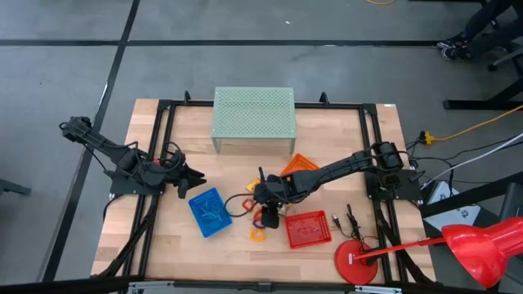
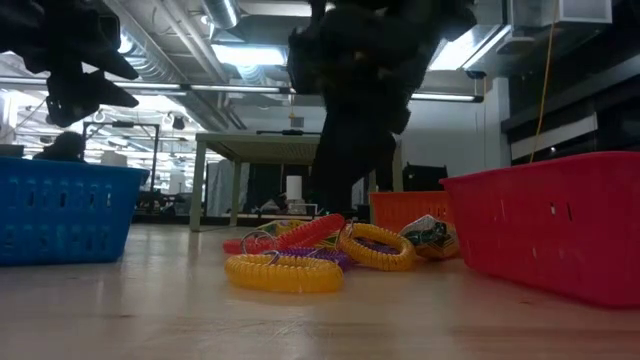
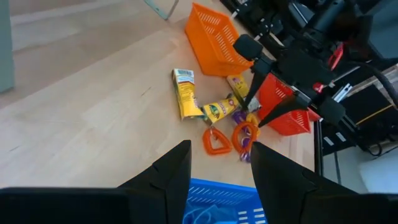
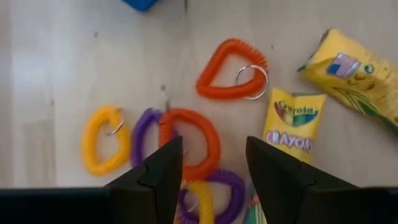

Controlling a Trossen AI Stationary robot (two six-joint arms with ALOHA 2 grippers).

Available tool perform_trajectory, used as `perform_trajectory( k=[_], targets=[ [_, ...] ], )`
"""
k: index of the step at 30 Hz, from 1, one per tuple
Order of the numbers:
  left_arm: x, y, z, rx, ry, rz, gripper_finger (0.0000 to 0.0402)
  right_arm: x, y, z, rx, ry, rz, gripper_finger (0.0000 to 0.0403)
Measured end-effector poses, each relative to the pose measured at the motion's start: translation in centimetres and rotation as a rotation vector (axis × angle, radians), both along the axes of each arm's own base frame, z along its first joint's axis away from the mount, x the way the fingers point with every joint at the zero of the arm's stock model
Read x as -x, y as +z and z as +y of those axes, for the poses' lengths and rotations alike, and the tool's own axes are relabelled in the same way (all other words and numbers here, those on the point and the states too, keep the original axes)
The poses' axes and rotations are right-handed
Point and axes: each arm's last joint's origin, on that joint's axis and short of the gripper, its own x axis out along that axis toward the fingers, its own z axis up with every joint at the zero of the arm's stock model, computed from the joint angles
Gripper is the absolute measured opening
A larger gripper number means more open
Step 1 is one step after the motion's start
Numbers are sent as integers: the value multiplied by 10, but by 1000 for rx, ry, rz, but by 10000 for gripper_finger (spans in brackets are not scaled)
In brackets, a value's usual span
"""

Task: Pick & Place Office Desk Supplies
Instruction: Put the red spring keychain into the red bin

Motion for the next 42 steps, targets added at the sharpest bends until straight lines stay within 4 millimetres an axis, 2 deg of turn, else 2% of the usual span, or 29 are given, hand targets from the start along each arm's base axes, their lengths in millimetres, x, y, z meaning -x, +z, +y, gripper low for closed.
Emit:
perform_trajectory(
  k=[6,16,23,27,34,42],
  targets=[
    [0,1,0,12,3,-9,161,-4,-16,-6,-45,-28,46,178],
    [-2,1,-1,17,3,-14,161,-7,-35,-6,-54,-72,91,178],
    [-2,1,-1,19,3,-18,161,-8,-39,-8,-84,-94,111,172],
    [-2,1,-1,19,3,-18,161,-11,-35,-9,-86,-103,124,132],
    [-2,1,-1,19,3,-18,161,-22,-24,-15,-93,-112,86,19],
    [-2,1,-1,20,3,-18,161,-33,-5,-20,-128,-119,68,4]
  ],
)
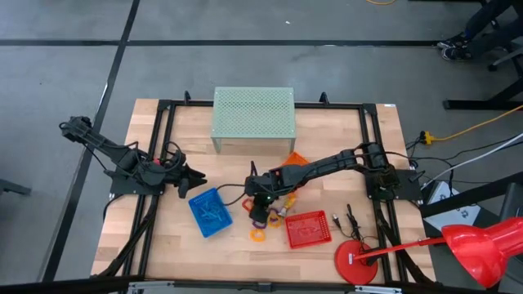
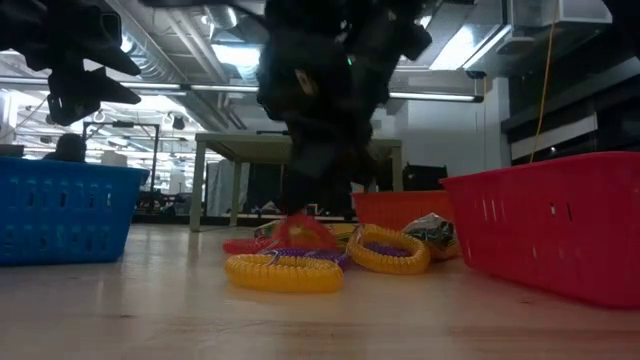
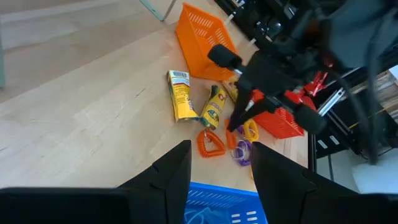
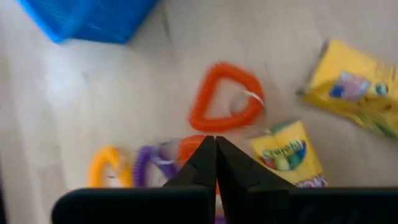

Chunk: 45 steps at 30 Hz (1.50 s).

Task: Pick & Place Office Desk Supplies
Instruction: Put the red spring keychain into the red bin

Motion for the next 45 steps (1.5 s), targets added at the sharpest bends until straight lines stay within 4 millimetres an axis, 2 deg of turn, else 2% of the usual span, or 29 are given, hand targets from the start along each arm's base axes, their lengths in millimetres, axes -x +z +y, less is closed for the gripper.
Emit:
perform_trajectory(
  k=[8,13,26,31,37,39,45],
  targets=[
    [0,0,0,-1,0,0,161,-20,47,4,-1,34,-126,2],
    [0,0,0,-3,-1,0,161,-24,72,3,48,55,-161,1],
    [0,0,0,-11,-5,1,161,-18,98,-3,91,57,-91,0],
    [0,0,0,-14,-6,1,161,-6,132,3,94,36,-180,0],
    [0,0,0,-24,-9,1,161,19,175,5,158,-7,-276,0],
    [0,0,0,-25,-7,1,161,27,180,3,182,-28,-273,0],
    [0,0,0,-21,-8,1,161,55,174,5,163,-88,-174,0]
  ],
)
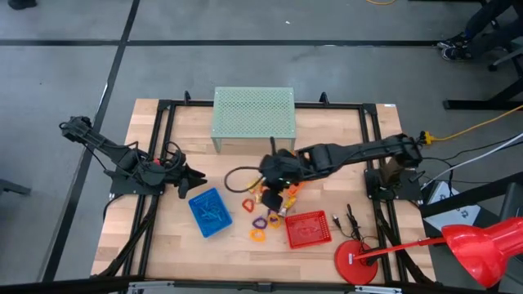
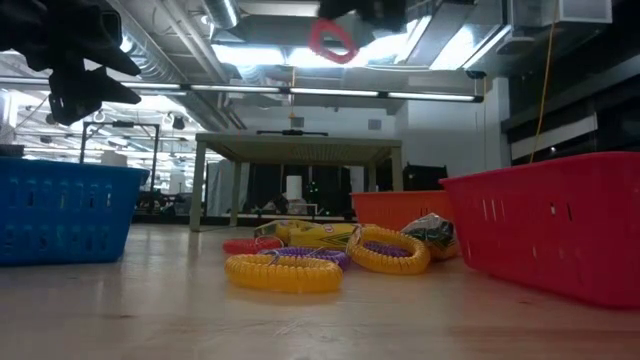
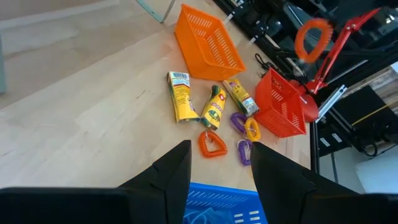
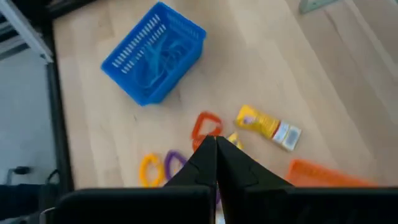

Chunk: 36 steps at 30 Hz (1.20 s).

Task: Pick & Place Office Desk Supplies
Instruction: Put the red spring keychain into the red bin

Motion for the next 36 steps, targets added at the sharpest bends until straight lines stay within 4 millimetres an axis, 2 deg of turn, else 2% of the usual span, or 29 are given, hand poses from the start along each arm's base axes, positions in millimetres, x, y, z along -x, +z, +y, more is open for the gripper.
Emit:
perform_trajectory(
  k=[3,7,12,18,22,25,29,36],
  targets=[
    [0,0,0,1,0,0,161,20,2,13,-36,-14,2,0],
    [0,0,0,1,0,0,161,52,-6,30,-96,-64,41,0],
    [0,0,0,0,5,-1,161,89,-32,52,-177,-140,101,0],
    [0,0,0,-1,12,-5,161,106,-74,70,-258,-198,131,0],
    [0,1,0,1,14,-8,161,114,-105,70,-282,-244,164,0],
    [0,1,0,2,16,-10,161,118,-117,67,-283,-271,196,7],
    [0,1,0,2,17,-10,161,119,-120,66,-308,-254,227,54],
    [0,1,1,-3,30,-14,161,114,-118,66,-352,-235,202,177]
  ],
)
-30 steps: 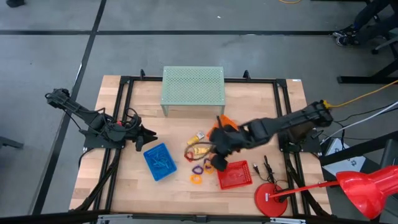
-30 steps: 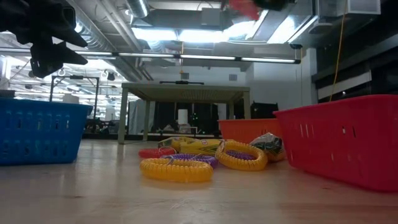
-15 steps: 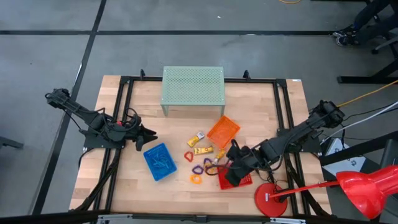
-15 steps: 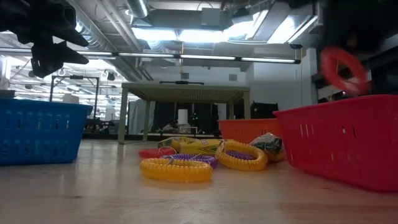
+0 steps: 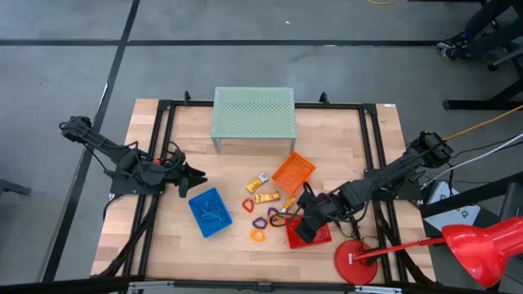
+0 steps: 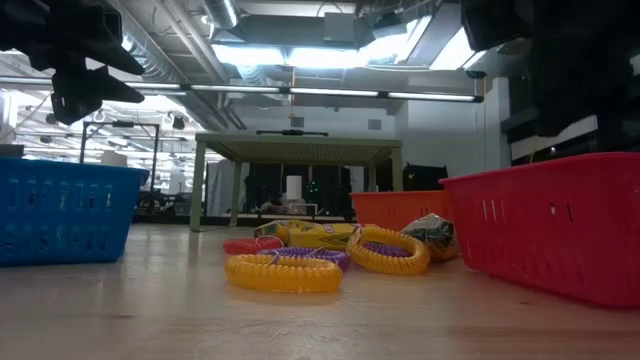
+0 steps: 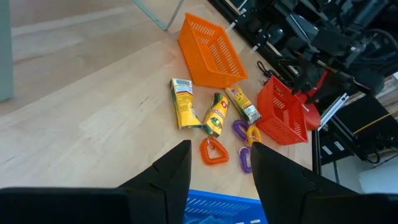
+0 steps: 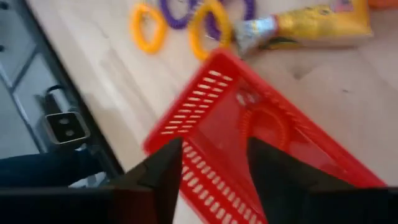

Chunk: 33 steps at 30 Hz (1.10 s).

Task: Pick & Place Office Desk Supplies
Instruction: Put the red spring keychain into the red bin

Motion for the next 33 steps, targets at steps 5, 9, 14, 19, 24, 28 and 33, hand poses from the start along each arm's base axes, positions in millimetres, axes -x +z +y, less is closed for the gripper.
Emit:
perform_trajectory(
  k=[5,9,14,19,24,28,33],
  targets=[
    [0,0,0,0,0,0,161,-14,24,-2,38,35,-162,198],
    [0,0,0,2,-1,-5,161,-34,27,-7,111,99,-183,171],
    [-1,1,0,7,-1,-13,161,-72,26,-14,168,196,-191,142],
    [-1,1,0,7,-1,-13,161,-112,22,-23,189,332,-188,153],
    [-1,1,0,8,-4,-12,161,-133,24,-29,324,531,-227,172],
    [-1,1,0,8,-5,-12,161,-143,28,-47,401,607,-250,174],
    [-1,1,0,8,-6,-12,161,-150,27,-74,439,623,-251,165]
  ],
)
